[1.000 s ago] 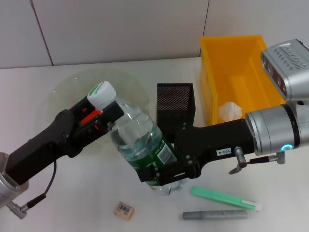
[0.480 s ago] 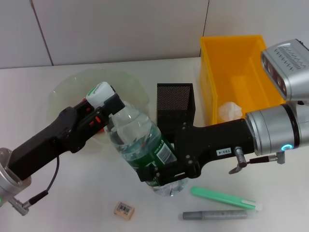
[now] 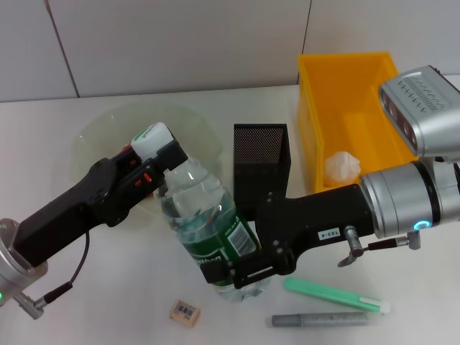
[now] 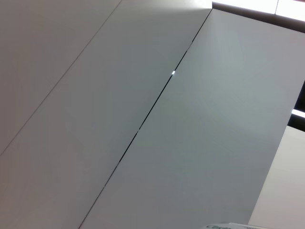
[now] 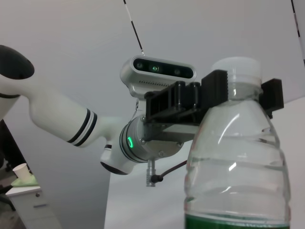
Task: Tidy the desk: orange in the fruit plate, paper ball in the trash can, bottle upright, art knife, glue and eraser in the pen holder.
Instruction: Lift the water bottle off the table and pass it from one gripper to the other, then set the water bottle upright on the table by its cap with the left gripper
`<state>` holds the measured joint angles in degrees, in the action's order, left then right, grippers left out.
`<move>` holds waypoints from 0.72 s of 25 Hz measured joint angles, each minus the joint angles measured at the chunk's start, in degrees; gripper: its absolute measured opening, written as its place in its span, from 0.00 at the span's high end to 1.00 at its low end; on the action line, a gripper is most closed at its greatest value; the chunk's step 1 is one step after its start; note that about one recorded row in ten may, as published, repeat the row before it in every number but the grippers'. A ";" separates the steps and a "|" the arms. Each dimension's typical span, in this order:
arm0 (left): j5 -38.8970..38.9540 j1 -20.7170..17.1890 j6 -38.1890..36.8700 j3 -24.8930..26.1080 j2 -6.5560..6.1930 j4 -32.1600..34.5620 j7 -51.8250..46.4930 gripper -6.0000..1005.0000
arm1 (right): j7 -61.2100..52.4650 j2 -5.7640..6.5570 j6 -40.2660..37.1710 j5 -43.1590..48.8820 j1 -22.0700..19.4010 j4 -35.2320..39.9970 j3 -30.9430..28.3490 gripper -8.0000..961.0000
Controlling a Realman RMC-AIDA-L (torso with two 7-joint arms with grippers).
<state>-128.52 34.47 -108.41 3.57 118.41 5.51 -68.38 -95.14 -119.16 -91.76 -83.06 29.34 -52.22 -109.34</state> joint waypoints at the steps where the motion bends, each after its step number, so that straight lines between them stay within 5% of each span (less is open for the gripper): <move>1: 0.00 0.00 0.00 0.00 0.00 0.00 0.00 0.56 | 0.00 0.00 0.00 0.00 0.00 0.00 0.00 0.14; 18: -0.22 0.26 -0.33 -0.13 -0.21 1.08 -0.74 0.56 | -5.83 1.13 -2.85 0.20 -1.61 -5.73 -1.29 0.12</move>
<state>-128.74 34.72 -108.74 3.44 118.20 6.58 -69.12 -100.97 -118.03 -94.62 -82.87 27.73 -57.94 -110.63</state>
